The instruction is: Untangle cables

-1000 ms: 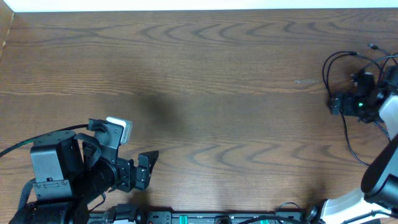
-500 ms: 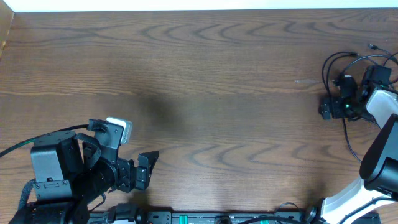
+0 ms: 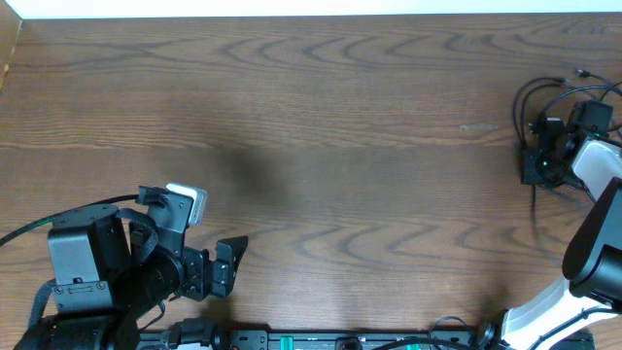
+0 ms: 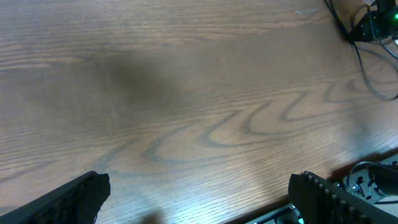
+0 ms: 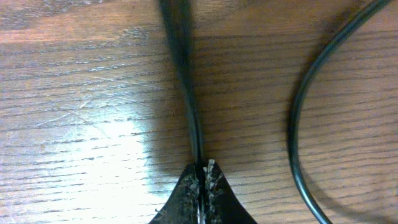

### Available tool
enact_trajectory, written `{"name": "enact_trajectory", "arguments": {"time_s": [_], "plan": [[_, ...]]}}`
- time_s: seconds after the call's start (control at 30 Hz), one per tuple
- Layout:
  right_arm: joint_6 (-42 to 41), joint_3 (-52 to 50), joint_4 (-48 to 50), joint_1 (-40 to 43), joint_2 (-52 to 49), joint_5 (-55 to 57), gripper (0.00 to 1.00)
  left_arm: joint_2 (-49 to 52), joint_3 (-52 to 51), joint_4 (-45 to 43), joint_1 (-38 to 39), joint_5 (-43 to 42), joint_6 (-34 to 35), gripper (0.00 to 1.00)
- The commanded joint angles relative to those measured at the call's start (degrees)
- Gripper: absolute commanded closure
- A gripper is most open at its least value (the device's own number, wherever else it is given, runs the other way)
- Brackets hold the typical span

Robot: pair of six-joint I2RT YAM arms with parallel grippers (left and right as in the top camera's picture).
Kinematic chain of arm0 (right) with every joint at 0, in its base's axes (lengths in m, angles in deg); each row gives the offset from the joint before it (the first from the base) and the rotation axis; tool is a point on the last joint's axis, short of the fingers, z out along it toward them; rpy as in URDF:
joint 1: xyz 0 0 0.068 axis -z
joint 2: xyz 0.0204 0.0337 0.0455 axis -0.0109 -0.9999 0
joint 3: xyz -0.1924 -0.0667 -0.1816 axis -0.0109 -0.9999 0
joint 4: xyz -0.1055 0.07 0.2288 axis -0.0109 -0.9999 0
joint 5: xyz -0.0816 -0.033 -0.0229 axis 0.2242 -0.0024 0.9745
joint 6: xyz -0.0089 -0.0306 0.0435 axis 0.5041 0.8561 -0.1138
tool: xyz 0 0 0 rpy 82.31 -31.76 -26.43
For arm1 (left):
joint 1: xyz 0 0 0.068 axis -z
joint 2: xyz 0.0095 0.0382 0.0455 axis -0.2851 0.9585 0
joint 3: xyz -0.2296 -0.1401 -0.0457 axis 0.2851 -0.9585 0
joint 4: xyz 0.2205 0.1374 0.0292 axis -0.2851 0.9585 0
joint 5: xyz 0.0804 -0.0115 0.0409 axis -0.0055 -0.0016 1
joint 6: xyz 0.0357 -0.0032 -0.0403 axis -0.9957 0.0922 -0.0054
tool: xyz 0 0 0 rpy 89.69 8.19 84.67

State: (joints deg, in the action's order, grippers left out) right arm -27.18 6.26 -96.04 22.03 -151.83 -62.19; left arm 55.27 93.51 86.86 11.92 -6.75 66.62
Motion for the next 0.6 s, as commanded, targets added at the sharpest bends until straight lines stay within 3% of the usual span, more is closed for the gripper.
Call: {"name": "enact_trajectory", "arguments": {"time_s": [0.0,0.2,0.37,0.57], "plan": [[-3.3,-0.5,-0.5,0.3,-2.1,-0.7,0.99,0.0,0.3,0.3,0.2,-0.8,-0.5,0.02],[-6.3,6.1,-2.9,0.3,3.7,-14.3,0.99,0.0,0.3,0.3,0.2,-0.8,-0.5,0.02],[-6.5,15.3,-5.0,0.7,11.8,-13.4,0.99,0.0,0.3,0.3,0.2,-0.8,-0.5,0.02],[-6.5,25.3,-4.9,6.1,17.4,-1.7,0.99,0.0,0.3,0.3,0.2,-0.8,-0.5,0.02]]}}
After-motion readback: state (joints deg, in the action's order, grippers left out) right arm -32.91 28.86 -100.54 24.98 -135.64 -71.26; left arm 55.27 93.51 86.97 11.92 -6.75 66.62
